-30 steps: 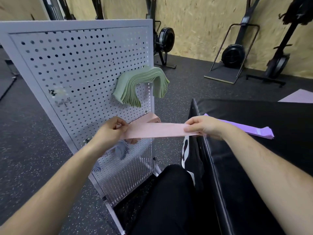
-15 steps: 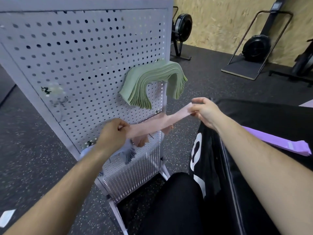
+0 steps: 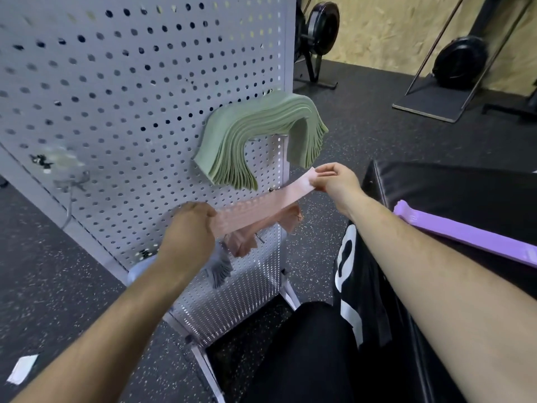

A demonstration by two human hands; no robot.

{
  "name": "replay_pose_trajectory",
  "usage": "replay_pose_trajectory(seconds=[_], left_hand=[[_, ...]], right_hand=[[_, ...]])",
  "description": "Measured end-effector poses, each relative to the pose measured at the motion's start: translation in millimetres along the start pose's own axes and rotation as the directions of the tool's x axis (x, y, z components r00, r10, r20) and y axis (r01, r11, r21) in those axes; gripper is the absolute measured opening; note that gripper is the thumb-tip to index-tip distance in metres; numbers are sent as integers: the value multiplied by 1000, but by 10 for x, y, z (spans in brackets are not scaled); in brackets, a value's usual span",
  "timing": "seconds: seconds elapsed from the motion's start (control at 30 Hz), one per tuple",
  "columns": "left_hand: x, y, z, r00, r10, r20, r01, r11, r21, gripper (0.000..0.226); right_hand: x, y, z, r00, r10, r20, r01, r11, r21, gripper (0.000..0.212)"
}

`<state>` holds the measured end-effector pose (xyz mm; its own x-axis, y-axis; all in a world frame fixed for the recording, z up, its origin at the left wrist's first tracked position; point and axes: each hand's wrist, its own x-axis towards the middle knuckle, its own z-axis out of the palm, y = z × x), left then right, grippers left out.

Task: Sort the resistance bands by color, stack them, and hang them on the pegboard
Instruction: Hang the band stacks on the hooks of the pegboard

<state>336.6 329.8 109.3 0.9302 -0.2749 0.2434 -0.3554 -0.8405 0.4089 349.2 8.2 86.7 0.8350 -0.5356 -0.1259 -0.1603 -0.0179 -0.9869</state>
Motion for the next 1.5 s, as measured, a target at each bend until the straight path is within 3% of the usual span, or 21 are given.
replay_pose_trajectory(seconds=[0.3,0.43,0.63,0.97,1.23,1.37,1.5], left_hand=[[-85,30,55,994,95,-45,-82,968,238,19],[-114,69,74,993,114,-42,-98,956,276,27],[-56,197,92,985,121,123,-157,927,342,37],[-10,68,132,967,62,247,-137,944,301,46],[-21,113,182,958,118,260,-173,964,201,16],[-31,269,199,962,237,134,-258,952,164,18],[-56,683,303,918,374,133,-387,918,84,21]], right_hand=[[-104,158,68,992,-52,119,94,918,-385,11],[-242,100,116,982,-57,177,126,904,-409,9],[-480,101,248,953,-65,294,192,884,-426,19],[-574,86,299,953,-108,283,239,843,-482,23],[-630,61,277,944,-154,293,298,782,-548,29],[-725,55,165,930,-223,290,358,725,-589,26],[-959,8,-86,916,-288,278,400,665,-631,22]])
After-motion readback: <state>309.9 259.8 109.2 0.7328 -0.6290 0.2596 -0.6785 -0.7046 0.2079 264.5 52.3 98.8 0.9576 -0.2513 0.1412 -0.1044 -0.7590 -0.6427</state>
